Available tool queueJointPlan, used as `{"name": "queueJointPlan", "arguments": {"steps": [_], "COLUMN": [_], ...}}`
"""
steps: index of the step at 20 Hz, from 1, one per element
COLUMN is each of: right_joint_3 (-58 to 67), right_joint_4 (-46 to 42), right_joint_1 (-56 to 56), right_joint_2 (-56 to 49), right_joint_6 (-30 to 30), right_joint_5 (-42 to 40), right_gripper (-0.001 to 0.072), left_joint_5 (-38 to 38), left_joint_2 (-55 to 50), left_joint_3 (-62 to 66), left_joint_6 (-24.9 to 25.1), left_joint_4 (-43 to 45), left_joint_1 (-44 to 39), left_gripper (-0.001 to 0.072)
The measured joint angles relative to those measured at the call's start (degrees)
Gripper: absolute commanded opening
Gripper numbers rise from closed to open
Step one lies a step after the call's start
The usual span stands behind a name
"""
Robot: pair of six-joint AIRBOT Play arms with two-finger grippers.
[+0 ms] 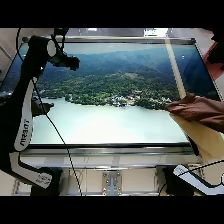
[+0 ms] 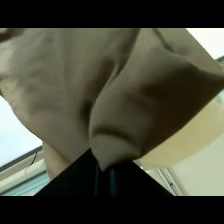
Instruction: Fold the shirts.
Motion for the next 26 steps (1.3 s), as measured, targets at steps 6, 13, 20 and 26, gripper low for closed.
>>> {"name": "queueJointPlan", "arguments": {"steps": [6, 13, 20, 26], "right_joint_3": [-17.31, -15.47, -16.57, -26.56], "right_joint_4": [-17.97, -7.98, 37.99, 33.99], "right_joint_1": [-4.52, -5.2, 11.04, 41.11], "right_joint_2": [1.55, 4.44, 6.64, 3.91], "right_joint_6": [3.04, 7.02, -7.45, -11.13], "right_joint_5": [-3.1, -15.3, -35.36, -60.26], "right_gripper": [0.0479, 0.0483, 0.0474, 0.0474], "left_joint_5": [0.04, 0.2, 0.22, -1.88], "left_joint_2": [0.0, 0.0, 0.0, -0.04], "left_joint_3": [0.0, 0.0, 0.0, 0.0], "left_joint_6": [0.0, 0.0, -3.23, -5.4], "left_joint_4": [-1.11, -3.08, -8.0, -11.78], "left_joint_1": [0.0, 0.0, -0.11, -0.11], "left_gripper": [0.057, 0.057, 0.0572, 0.0572]}}
